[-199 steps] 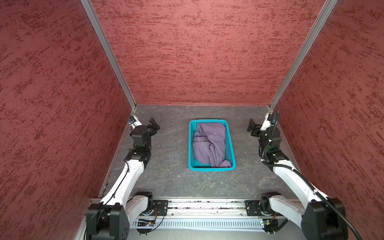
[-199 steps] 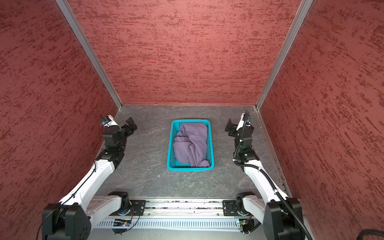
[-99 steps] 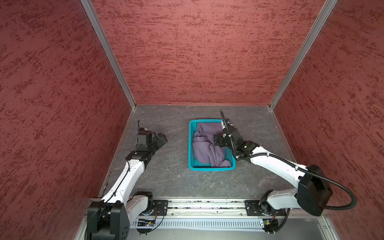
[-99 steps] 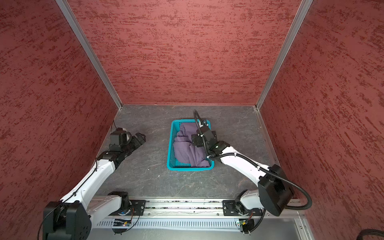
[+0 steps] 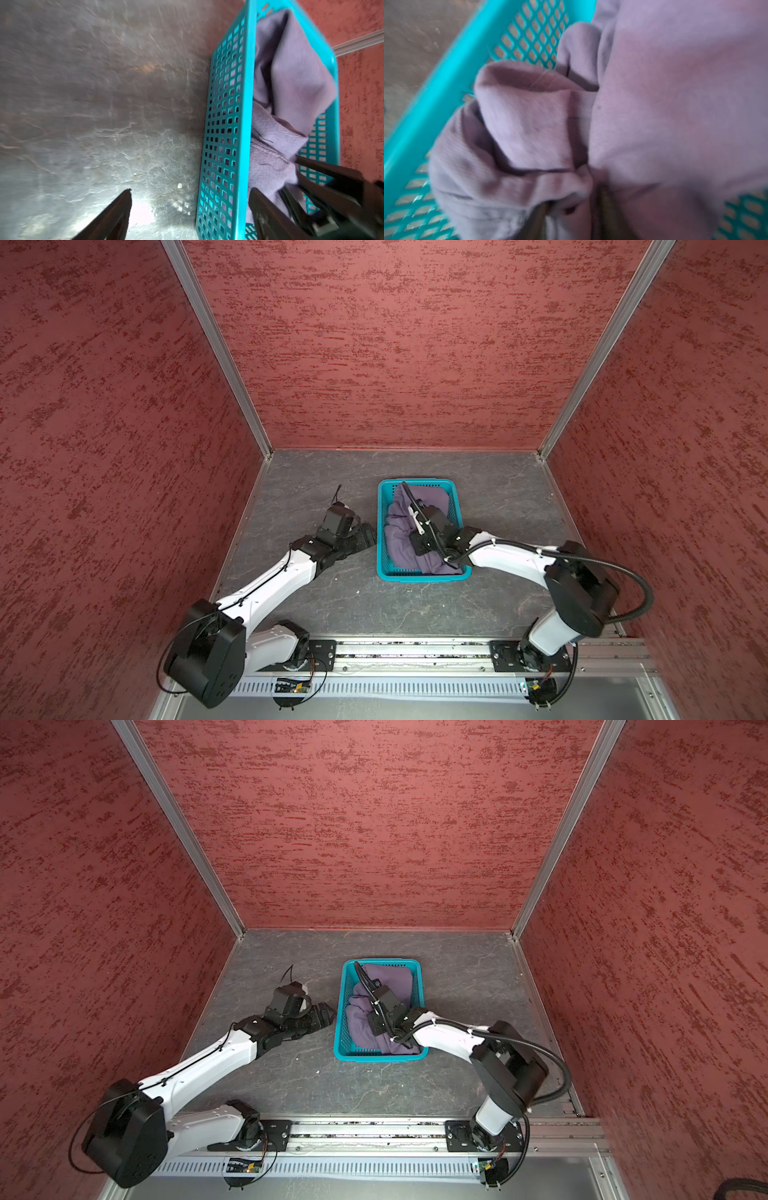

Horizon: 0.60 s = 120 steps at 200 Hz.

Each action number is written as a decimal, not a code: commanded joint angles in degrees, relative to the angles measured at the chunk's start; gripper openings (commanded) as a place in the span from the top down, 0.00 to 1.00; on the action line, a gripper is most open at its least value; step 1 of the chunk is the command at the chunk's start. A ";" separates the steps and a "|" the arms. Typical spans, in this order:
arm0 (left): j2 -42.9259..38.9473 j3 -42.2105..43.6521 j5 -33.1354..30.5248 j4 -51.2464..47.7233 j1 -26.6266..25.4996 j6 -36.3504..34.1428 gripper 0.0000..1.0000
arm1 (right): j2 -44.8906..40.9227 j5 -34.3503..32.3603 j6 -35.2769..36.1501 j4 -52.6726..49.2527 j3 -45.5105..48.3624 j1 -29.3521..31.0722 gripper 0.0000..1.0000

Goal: Fold and stack the trousers
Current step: 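Grasp the purple trousers with the right gripper while the left gripper nears the basket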

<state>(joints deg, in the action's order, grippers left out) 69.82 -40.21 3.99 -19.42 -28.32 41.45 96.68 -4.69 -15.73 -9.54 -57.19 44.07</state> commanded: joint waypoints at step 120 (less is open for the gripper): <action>28.02 -29.11 4.01 4.79 -21.24 0.47 0.16 | -10.00 -9.97 0.76 -17.97 -48.84 -8.50 1.00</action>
<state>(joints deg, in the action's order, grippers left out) 93.25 -61.21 4.80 -17.74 -44.66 43.92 93.54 -12.16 -14.50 -28.53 -99.02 34.11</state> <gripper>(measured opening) 0.841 0.080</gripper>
